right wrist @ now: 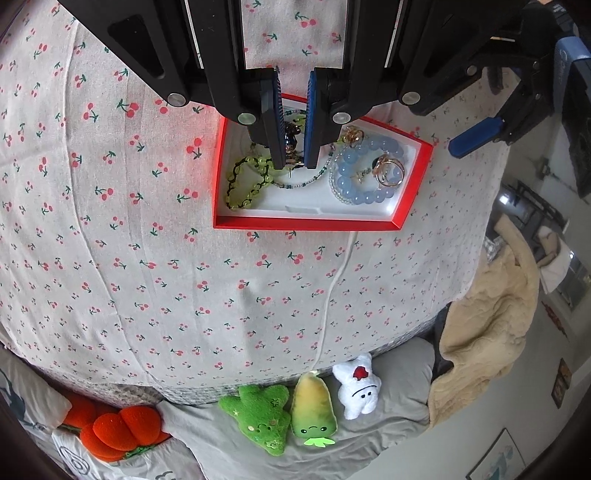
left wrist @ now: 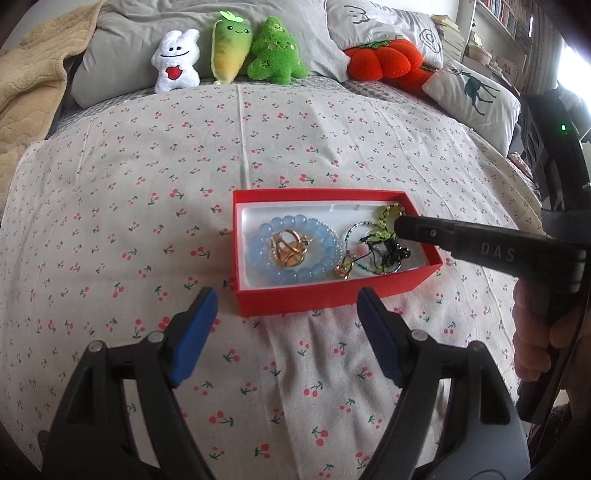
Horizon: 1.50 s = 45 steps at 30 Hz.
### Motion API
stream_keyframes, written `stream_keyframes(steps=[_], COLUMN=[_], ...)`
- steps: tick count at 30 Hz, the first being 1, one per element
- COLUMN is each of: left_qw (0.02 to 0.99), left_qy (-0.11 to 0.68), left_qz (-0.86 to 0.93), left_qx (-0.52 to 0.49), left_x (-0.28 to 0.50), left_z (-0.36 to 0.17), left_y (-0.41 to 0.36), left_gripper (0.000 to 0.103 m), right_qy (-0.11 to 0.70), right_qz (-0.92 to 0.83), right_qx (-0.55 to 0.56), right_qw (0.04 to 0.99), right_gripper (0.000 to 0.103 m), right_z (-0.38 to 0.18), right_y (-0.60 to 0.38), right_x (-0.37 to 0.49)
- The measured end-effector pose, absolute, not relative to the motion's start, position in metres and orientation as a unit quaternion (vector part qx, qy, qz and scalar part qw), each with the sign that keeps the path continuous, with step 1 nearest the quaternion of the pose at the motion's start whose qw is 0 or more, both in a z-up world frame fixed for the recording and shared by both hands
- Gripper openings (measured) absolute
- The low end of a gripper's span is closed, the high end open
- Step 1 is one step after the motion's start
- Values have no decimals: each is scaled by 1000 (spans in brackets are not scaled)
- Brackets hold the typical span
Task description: Organize jewelry
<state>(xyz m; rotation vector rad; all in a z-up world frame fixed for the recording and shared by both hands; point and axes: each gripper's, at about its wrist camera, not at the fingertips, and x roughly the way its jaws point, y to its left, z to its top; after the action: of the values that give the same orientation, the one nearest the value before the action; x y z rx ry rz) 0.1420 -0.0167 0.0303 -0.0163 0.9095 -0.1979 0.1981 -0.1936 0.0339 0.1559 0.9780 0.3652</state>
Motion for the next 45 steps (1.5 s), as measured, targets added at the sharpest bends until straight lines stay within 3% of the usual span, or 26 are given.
stream_keyframes(steps=[9, 11, 13, 18, 21, 23, 28, 33, 45], left_qw=[881, 879, 877, 881, 884, 884, 873, 873, 878], left_qy=[469, 472, 476, 470, 465, 465, 485, 486, 477], left_qz=[-67, -63, -59, -41, -31, -31, -39, -36, -23], left_qx=[-6, 0, 7, 40, 44, 38, 19, 25, 32], left_x=[134, 133, 133, 129, 125, 124, 117, 106, 77], left_z=[13, 12, 11, 10, 9, 9, 2, 0, 8], left_y=[-2, -3, -3, -8, -7, -6, -6, -9, -18], left_gripper=[85, 88, 101, 102, 102, 102, 102, 102, 102], right_qy=[464, 460, 458, 457, 456, 445, 428, 424, 466], right_qz=[167, 168, 167, 162, 157, 153, 143, 119, 52], right_qx=[61, 53, 49, 37, 34, 40, 18, 3, -8], right_qw=[868, 870, 872, 874, 875, 881, 892, 898, 883], right_gripper=[11, 11, 11, 15, 30, 76, 80, 103, 103], right_z=[31, 31, 31, 31, 34, 39, 54, 54, 43], right_y=[-175, -170, -167, -165, -169, -174, -182, -196, -215], right_x=[212, 212, 212, 210, 206, 200, 182, 157, 105])
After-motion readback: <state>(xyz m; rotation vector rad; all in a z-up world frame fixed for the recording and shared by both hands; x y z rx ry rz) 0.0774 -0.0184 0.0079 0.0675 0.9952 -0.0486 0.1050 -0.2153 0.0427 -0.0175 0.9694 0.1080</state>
